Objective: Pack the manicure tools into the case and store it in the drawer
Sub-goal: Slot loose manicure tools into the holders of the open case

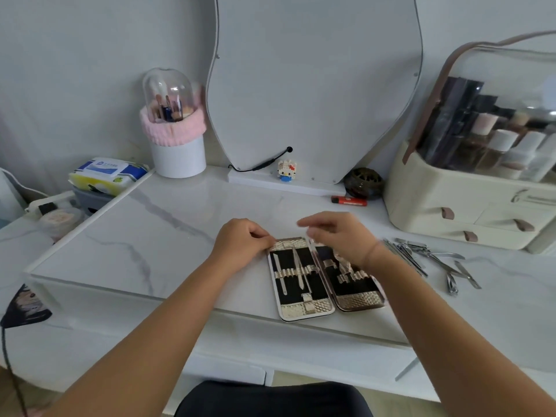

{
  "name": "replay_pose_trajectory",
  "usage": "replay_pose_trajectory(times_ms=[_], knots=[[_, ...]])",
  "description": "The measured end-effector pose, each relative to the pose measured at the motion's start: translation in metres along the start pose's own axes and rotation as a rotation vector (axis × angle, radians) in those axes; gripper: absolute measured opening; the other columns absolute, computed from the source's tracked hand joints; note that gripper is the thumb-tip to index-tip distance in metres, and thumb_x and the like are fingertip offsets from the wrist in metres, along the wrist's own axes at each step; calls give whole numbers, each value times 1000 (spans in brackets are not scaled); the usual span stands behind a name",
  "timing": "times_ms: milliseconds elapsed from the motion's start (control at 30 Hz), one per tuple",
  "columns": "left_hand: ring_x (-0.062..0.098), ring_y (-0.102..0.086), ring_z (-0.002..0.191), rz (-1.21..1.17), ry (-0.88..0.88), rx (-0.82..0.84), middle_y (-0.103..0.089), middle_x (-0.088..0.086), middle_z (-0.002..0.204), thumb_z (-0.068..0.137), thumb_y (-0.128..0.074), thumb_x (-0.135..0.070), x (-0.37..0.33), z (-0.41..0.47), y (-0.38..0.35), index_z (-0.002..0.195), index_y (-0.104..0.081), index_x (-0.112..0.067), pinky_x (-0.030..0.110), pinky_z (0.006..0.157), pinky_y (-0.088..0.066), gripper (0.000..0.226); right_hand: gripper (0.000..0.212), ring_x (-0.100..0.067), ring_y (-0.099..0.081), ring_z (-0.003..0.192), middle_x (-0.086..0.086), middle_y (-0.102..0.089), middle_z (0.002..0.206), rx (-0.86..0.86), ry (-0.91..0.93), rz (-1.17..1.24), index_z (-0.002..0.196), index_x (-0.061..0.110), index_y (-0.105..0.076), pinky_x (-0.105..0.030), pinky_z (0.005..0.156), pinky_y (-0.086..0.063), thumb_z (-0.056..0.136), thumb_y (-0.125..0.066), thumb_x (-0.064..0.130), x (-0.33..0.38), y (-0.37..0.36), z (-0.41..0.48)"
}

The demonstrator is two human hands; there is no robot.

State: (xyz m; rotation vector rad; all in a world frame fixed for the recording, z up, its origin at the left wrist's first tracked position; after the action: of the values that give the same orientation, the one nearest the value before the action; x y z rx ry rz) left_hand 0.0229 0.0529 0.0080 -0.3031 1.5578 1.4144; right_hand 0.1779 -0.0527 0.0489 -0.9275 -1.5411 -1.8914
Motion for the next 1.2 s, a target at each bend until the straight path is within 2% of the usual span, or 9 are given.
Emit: replay_pose_trajectory(times_ms=[100, 233, 333, 467, 567, 733, 867, 1033, 1200], knots=[[5, -61, 74, -1, 12, -3, -68, -10, 74, 73, -75, -26, -2, 4, -3, 72, -74, -23, 24, 71, -47, 4, 17, 2, -63, 81, 6, -70, 94, -238, -90, 6, 100, 22, -71, -16, 83, -50, 85, -64, 14, -32, 54, -27], [8, -61, 77, 25, -7, -27, -66, -9, 75, 74, -75, -28, -3, 9, -5, 75, -75, -22, 26, 74, -47, 6, 8, -13, -63, 79, 2, -70, 82, -366, -272, -146, 83, 21, -71, -22, 77, -48, 80, -70, 14, -72, 102, -63], [7, -60, 76, 35, -6, -36, -65, -11, 75, 74, -75, -30, -1, 11, -7, 76, -75, -23, 26, 74, -46, 8, 5, -15, -61, 70, -2, -70, 75, -303, -349, -222, 73, 20, -70, -18, 63, -45, 76, -74, 18, -83, 106, -73], [4, -59, 76, 16, -8, -41, -64, -14, 76, 74, -75, -31, 1, 12, -7, 76, -74, -24, 26, 69, -44, 7, 19, -13, -52, 60, 1, -60, 62, -255, -386, -422, 64, 20, -65, -22, 52, -37, 71, -77, 33, -82, 98, -78], [5, -59, 76, 1, -11, -37, -64, -14, 76, 74, -74, -31, 1, 12, -7, 77, -74, -24, 25, 69, -42, 8, 22, -12, -49, 60, 3, -55, 61, -238, -433, -483, 66, 19, -66, -22, 51, -36, 70, -77, 37, -81, 92, -84], [4, -59, 77, -10, -16, -35, -66, -12, 78, 75, -74, -32, 3, 11, -7, 76, -74, -25, 21, 65, -40, 7, 9, -8, -52, 57, 5, -60, 60, -228, -487, -412, 69, 17, -71, -22, 55, -42, 74, -76, 23, -82, 84, -84], [7, -60, 78, -18, -18, -36, -68, -9, 80, 75, -74, -32, 3, 10, -7, 76, -74, -24, 21, 65, -41, 8, 9, -9, -51, 54, 6, -58, 56, -164, -524, -448, 69, 15, -71, -23, 59, -44, 77, -72, 19, -82, 82, -79], [11, -61, 80, -25, -17, -34, -69, -4, 83, 74, -74, -31, 3, 9, -6, 78, -75, -22, 28, 72, -44, 10, 12, -4, -48, 54, 7, -54, 55, -92, -512, -519, 77, 10, -73, -17, 48, -34, 82, -66, 19, -77, 78, -78], [11, -61, 80, -26, -15, -33, -69, -4, 84, 75, -74, -31, 2, 8, -6, 79, -75, -21, 28, 71, -43, 11, 16, -7, -52, 59, 7, -57, 62, -141, -445, -477, 64, 20, -64, -18, 52, -37, 79, -70, 17, -76, 79, -79]])
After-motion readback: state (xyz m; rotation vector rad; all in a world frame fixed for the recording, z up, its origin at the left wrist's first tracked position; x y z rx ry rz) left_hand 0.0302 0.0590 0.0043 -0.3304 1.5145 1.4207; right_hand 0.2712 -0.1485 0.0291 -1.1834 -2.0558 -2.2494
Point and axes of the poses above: each hand's wrist, its own z-axis towards the middle knuckle, its own y-axis out of the back of the hand, x = y × z, the point moved 7 cm from there along z, towards the middle knuckle
